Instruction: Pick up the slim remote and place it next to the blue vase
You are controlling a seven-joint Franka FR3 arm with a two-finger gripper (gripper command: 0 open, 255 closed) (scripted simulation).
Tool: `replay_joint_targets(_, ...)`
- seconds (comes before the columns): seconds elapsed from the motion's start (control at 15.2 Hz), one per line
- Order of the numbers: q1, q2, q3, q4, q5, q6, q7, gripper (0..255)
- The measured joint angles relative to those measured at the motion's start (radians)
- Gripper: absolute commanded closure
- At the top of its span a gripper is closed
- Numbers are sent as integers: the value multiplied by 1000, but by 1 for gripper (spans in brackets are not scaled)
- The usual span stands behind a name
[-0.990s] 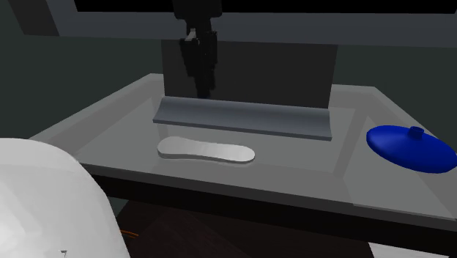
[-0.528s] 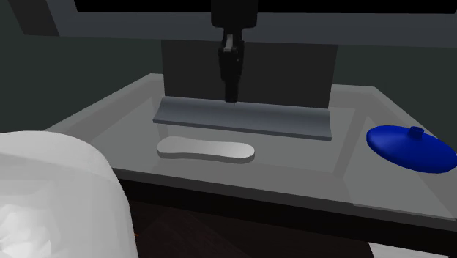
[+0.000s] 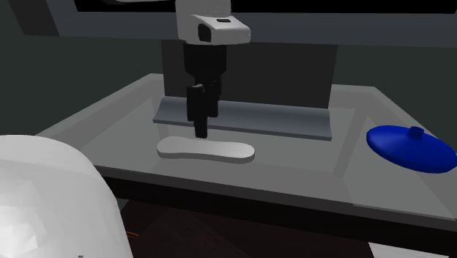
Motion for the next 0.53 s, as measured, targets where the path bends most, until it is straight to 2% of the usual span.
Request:
replay_joint_targets(0.13,17,5,29,-35,37,58,10,0)
replay_joint_targets(0.53,14,57,90,-94,79,175,7,0)
